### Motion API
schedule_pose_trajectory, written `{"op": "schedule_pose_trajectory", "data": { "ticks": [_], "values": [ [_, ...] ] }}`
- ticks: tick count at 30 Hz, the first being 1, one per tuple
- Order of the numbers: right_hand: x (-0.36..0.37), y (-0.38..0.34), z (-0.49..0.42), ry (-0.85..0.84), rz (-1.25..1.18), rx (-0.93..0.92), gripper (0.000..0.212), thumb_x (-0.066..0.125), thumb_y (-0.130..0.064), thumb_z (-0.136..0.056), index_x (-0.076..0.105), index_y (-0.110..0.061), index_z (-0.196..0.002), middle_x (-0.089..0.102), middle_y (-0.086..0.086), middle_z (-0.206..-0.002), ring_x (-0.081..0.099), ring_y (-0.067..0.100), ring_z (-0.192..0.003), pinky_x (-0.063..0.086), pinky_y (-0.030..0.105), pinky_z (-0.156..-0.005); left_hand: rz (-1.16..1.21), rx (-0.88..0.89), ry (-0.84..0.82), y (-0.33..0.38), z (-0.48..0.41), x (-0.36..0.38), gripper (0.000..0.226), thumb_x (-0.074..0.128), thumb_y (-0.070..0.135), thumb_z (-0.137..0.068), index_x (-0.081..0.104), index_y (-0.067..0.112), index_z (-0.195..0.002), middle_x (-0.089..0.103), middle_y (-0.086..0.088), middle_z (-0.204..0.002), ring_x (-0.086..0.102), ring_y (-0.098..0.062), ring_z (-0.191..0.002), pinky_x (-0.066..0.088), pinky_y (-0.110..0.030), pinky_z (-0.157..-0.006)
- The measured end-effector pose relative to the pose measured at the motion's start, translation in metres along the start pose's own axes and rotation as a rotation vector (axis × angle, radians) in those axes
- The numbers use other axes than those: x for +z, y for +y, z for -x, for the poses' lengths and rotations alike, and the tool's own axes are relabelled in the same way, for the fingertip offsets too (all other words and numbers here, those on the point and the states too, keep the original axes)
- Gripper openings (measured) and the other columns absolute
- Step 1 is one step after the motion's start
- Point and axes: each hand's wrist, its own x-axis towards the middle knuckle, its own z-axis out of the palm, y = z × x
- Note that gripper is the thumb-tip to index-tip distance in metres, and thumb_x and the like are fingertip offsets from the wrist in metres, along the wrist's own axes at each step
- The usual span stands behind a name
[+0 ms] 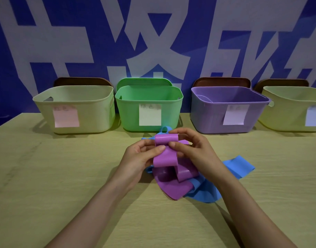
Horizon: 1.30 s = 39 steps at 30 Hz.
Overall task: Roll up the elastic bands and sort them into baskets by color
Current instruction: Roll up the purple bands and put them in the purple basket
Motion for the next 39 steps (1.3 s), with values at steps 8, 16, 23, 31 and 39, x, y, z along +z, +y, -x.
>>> {"op": "schedule_pose_trajectory", "data": {
  "ticks": [8,16,23,31,39],
  "values": [
    [-0.0026,0.0034,-0.0038,-0.007,0.192,-0.068,0.027,0.068,0.005,-0.081,0.068,-0.018,-0.096,0.069,-0.005,-0.092,0.062,0.017,-0.076,0.052,0.034,-0.074,0.060,-0.009,0.004,-0.0013,0.0031,0.0035,0.031,0.068,0.015,-0.073,0.065,0.004,-0.101,0.073,-0.009,-0.090,0.069,-0.013,-0.075,0.056,-0.021,-0.067],
    [-0.0053,-0.0018,0.0001,-0.026,0.086,0.007,0.030,0.067,-0.008,-0.085,0.062,-0.015,-0.114,0.066,-0.004,-0.103,0.063,0.007,-0.080,0.053,0.021,-0.072,-0.010,0.087,0.024,0.0019,0.0045,0.0007,0.032,0.068,-0.008,-0.072,0.067,0.010,-0.099,0.072,-0.002,-0.096,0.069,-0.019,-0.088,0.056,-0.032,-0.079],
    [-0.0058,0.0001,-0.0020,0.022,0.020,0.009,0.018,0.072,-0.015,-0.078,0.066,-0.010,-0.094,0.068,-0.002,-0.083,0.061,0.010,-0.075,0.051,0.022,-0.067,0.035,0.032,-0.024,0.0023,0.0055,0.0038,0.039,0.070,-0.002,-0.069,0.063,0.010,-0.105,0.070,-0.008,-0.102,0.069,-0.022,-0.091,0.058,-0.028,-0.078],
    [-0.0062,0.0014,-0.0031,-0.006,0.009,-0.035,0.022,0.075,-0.001,-0.073,0.066,-0.011,-0.091,0.070,-0.002,-0.088,0.065,0.011,-0.086,0.055,0.025,-0.078,0.155,-0.048,0.037,0.0027,0.0014,0.0037,0.013,0.063,0.008,-0.084,0.063,0.003,-0.095,0.072,-0.013,-0.094,0.071,-0.017,-0.081,0.057,-0.020,-0.070],
    [-0.0046,0.0013,-0.0039,0.014,-0.048,-0.068,0.036,0.075,0.000,-0.072,0.061,-0.009,-0.104,0.068,-0.004,-0.097,0.065,0.007,-0.091,0.052,0.020,-0.080,0.184,0.004,0.039,0.0009,0.0006,0.0029,0.025,0.065,0.002,-0.077,0.060,0.001,-0.101,0.070,-0.017,-0.100,0.070,-0.024,-0.090,0.058,-0.024,-0.075]
  ]
}}
